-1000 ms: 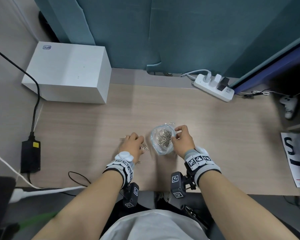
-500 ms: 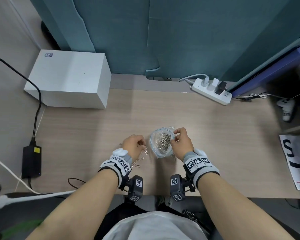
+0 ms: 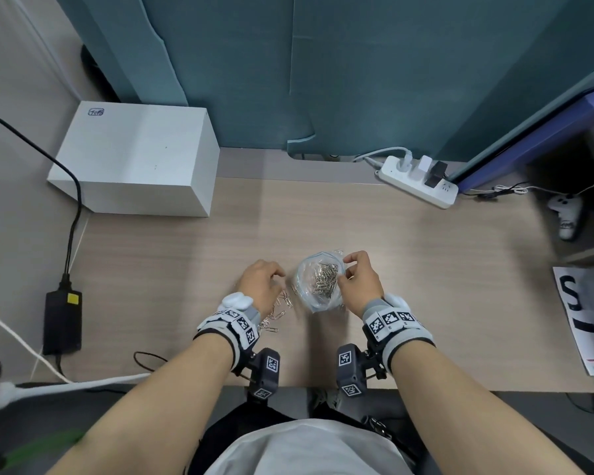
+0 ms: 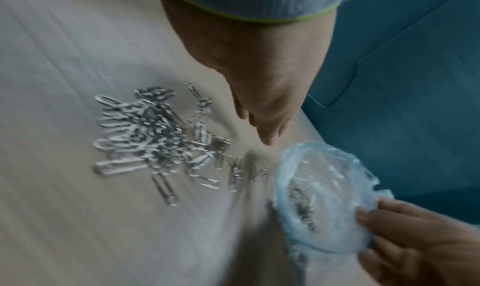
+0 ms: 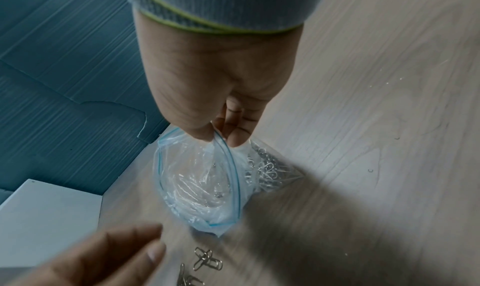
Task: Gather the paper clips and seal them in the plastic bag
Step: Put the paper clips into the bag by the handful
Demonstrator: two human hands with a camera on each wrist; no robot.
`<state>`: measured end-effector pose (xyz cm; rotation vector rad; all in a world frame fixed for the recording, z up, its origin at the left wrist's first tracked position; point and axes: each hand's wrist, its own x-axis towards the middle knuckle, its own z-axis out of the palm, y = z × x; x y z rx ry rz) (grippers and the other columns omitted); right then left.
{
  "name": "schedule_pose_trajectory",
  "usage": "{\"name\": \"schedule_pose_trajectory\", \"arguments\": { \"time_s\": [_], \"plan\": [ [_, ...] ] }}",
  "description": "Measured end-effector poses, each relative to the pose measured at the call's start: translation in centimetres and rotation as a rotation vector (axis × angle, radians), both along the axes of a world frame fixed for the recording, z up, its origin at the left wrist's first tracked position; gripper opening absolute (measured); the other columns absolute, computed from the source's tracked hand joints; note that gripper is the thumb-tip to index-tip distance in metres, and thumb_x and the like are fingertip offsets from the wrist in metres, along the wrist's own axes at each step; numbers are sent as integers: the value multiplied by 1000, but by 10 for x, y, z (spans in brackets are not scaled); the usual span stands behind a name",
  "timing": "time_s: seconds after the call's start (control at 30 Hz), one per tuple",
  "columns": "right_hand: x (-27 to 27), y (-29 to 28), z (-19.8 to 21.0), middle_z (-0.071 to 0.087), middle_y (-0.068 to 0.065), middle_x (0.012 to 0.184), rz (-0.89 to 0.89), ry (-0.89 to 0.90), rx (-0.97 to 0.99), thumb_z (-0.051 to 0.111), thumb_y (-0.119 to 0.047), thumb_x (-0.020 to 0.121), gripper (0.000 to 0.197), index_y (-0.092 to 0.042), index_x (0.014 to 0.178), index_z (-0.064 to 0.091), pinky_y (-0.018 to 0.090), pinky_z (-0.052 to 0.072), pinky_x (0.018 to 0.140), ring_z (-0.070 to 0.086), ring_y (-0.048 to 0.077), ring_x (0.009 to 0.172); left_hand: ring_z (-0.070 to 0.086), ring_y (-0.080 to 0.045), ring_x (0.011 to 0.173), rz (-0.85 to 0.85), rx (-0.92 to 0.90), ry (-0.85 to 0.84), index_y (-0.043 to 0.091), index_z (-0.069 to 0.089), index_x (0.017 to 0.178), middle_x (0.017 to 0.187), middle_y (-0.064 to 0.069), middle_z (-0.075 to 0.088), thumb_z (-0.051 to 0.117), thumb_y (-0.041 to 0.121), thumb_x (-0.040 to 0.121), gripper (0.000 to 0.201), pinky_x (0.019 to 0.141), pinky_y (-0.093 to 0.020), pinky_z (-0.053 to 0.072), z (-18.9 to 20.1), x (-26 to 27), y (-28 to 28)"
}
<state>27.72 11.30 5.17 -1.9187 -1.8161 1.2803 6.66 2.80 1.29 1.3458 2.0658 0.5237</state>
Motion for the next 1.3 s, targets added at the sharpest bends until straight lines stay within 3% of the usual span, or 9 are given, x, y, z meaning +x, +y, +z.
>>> {"name": "schedule_pose_trajectory", "arguments": {
  "time_s": [0.1, 0.23, 0.47, 0.57, 0.63, 0.73, 0.97, 1.23, 1.3],
  "plan": [
    [4, 2, -1, 61, -4, 81, -20, -1, 9, 59, -12, 93, 26, -25, 112, 48, 30, 40, 62, 61, 17, 74, 51, -14, 112, -164, -27, 118, 34, 68, 116, 117, 11, 60, 75, 26, 79, 38, 93, -32, 46, -14, -2, -11],
    [14, 4, -1, 61, -3, 82, -25, -10, 20, 61, -12, 92, 27, -26, 111, 49, 30, 41, 67, 61, 19, 74, 51, -21, 118, -404, -15, 208, 33, 66, 125, 130, 10, 59, 77, 24, 79, 48, 98, -38, 45, -25, 8, -5],
    [20, 7, 1, 60, -3, 82, -35, -16, 34, 61, -11, 92, 26, -22, 114, 50, 28, 39, 62, 59, 16, 74, 53, -26, 105, -508, 14, 247, 25, 68, 109, 110, 3, 62, 63, 18, 92, 19, 87, -39, 47, -28, -1, -2],
    [17, 8, -1, 59, -4, 82, -25, -18, 31, 61, -12, 92, 27, -23, 114, 50, 30, 39, 66, 59, 17, 75, 53, -24, 117, -475, 53, 269, 27, 64, 121, 123, 6, 64, 70, 11, 80, 45, 94, -38, 47, -31, -4, -5],
    [15, 7, -1, 58, -4, 81, -20, -17, 25, 60, -11, 92, 27, -23, 114, 50, 30, 40, 67, 59, 17, 74, 51, -24, 129, -566, 55, 269, 22, 62, 130, 138, 4, 60, 68, 3, 70, 64, 102, -39, 44, -31, -2, -1],
    [15, 7, -2, 58, -5, 80, -9, -25, 27, 59, -11, 92, 26, -24, 112, 49, 30, 40, 65, 59, 17, 73, 50, -26, 134, -671, 3, 297, 17, 63, 132, 142, 0, 58, 62, 1, 72, 62, 108, -39, 42, -26, 3, 3],
    [10, 10, 1, 59, -3, 80, 23, -34, 17, 60, -11, 94, 25, -24, 111, 47, 24, 38, 58, 58, 19, 72, 55, -20, 125, -593, 16, 326, 29, 67, 126, 133, 12, 64, 62, 29, 93, 34, 104, -40, 42, -28, -17, -28],
    [6, 8, 3, 60, -1, 84, 58, -43, 1, 57, -11, 95, 25, -23, 114, 47, 22, 38, 57, 57, 12, 70, 50, -18, 114, -543, -52, 337, 30, 62, 123, 123, 10, 58, 77, 40, 78, 49, 95, -35, 41, -22, -5, -34],
    [6, 7, 3, 60, -1, 83, 66, -49, 0, 57, -11, 95, 25, -23, 114, 47, 23, 38, 56, 57, 13, 69, 52, -20, 108, -521, -60, 337, 30, 63, 115, 116, 9, 59, 78, 36, 80, 38, 89, -34, 40, -22, -2, -33]
  ]
}}
